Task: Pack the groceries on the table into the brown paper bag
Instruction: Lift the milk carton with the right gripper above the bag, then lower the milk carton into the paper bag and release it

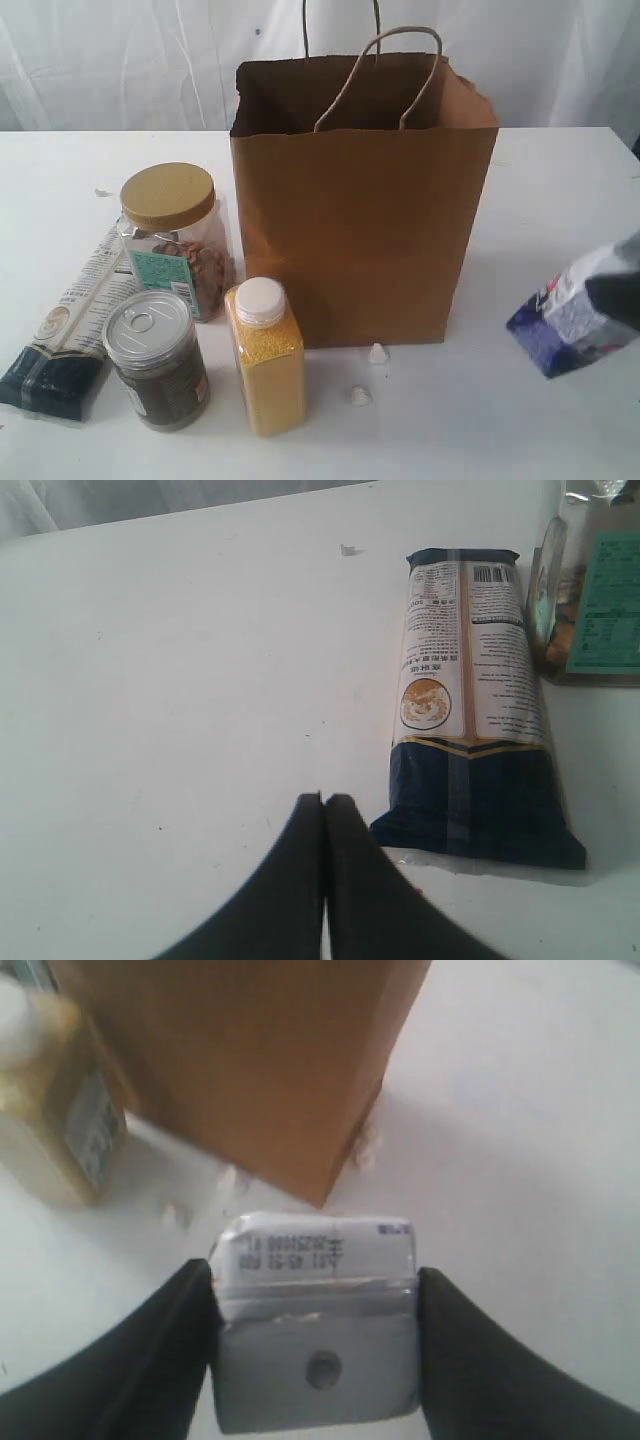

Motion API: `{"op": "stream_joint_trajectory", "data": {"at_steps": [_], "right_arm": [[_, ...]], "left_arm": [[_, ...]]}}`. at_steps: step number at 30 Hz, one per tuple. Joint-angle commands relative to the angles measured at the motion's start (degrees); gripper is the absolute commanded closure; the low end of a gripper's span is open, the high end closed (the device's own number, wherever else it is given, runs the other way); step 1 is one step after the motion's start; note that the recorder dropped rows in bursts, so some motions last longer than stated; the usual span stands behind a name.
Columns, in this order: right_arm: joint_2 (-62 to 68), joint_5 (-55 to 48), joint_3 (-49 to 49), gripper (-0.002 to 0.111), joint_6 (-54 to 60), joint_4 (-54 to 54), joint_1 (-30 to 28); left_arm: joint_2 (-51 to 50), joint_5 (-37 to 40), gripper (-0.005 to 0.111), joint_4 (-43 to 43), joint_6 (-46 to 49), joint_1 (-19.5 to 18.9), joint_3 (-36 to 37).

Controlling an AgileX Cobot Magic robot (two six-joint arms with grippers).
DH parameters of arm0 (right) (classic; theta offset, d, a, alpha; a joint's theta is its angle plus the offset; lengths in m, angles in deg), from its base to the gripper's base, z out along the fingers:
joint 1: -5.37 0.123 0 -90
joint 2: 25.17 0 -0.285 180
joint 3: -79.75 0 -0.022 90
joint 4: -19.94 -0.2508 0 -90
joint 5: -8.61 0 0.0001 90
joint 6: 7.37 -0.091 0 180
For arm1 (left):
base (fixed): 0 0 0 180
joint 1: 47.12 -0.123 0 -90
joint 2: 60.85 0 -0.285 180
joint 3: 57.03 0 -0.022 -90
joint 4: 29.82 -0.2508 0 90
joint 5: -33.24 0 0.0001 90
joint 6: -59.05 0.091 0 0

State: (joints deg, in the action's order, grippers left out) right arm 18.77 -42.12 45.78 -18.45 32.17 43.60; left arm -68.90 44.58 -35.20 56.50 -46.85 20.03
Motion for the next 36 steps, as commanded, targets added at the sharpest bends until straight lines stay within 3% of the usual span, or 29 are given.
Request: {"op": "stream_joint_trajectory", "data": {"at_steps": [1, 8, 15, 20, 27, 36], "right_arm": [[-3.7, 11.57, 7.11, 0.096, -9.08, 4.05, 0.06], [5.71, 18.66, 16.4, 0.101, -28.36, 17.82, 0.06], [20.71, 19.26, 25.19, 0.101, -33.01, 17.15, 0.06], [24.87, 27.86, 25.35, 0.101, -39.13, 28.54, -0.05], [25.94, 24.07, 25.35, 0.101, -56.31, 51.87, -0.05], [31.32, 25.99, 25.35, 0.101, -58.21, 55.38, -0.05]], "left_arm": [[0.26, -0.21, 0.107, 0.15, -0.16, -0.16, 0.16], [0.26, -0.21, 0.107, 0.15, -0.16, -0.16, 0.16], [0.26, -0.21, 0.107, 0.15, -0.16, -0.16, 0.16], [0.26, -0.21, 0.107, 0.15, -0.16, -0.16, 0.16], [0.26, -0.21, 0.107, 0.15, -0.16, -0.16, 0.16], [0.26, -0.21, 0.107, 0.15, -0.16, -0.16, 0.16]]}}
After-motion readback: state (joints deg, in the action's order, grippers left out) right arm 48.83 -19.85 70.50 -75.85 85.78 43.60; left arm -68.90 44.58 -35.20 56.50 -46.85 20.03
